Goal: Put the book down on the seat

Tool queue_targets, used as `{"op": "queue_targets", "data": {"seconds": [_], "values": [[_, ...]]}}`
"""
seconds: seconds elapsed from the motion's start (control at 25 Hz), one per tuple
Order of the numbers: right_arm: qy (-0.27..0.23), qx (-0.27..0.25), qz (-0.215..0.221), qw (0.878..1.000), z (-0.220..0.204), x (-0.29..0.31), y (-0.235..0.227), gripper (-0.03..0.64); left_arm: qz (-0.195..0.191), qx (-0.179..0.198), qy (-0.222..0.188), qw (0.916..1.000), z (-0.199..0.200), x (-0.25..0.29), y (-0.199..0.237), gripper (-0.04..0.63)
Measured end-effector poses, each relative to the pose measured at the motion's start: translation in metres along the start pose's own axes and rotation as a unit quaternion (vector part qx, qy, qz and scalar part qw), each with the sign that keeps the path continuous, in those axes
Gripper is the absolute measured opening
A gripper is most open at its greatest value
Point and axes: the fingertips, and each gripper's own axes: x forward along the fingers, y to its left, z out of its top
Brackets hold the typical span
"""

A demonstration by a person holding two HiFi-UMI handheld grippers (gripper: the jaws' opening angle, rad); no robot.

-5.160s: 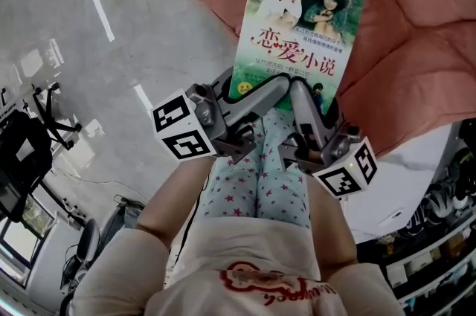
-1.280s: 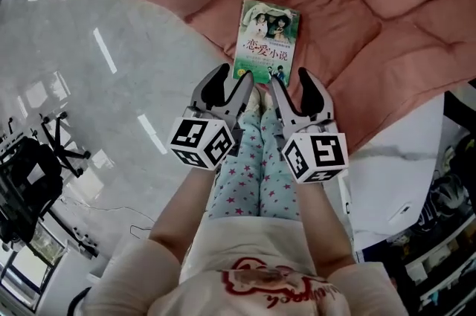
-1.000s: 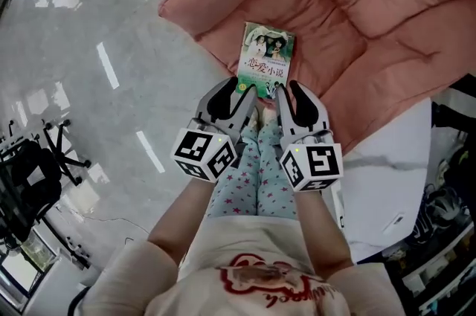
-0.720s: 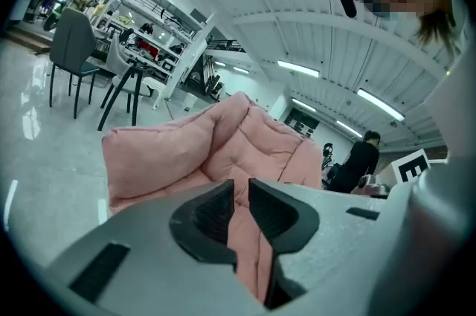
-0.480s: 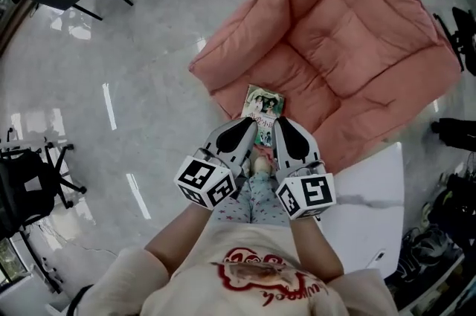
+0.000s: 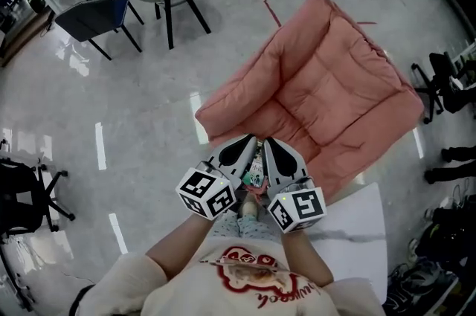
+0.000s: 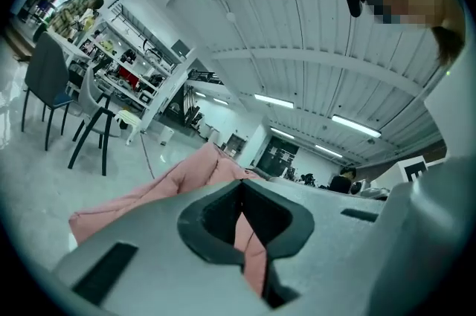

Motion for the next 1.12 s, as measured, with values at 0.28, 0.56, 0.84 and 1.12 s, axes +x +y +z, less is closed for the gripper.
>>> {"op": "queue_targets", "data": {"seconds": [0.28,0.56,0.84,1.12], "values": [[-0.041,-0.023,0.008,0.999,0.058,0.000,0.015,0.000,-0.021,0.013,-0.038,0.9990,0.052,-0.003,-0.022,0.005],[-0.075,-0.011,0.024,0.997,0.095,0.000,0.031,0.000,-0.034,0.022,-0.068,0.9968,0.091,-0.013,-0.035,0.005],[-0.091,-0.017,0.015,0.996,0.097,-0.016,0.056,0.000,-0.050,0.024,-0.071,0.9959,0.093,-0.040,-0.041,0.005],[-0.078,-0.026,0.018,0.996,0.077,-0.033,0.068,0.000,-0.047,0.023,-0.063,0.9966,0.079,-0.055,-0.043,0.005]]}}
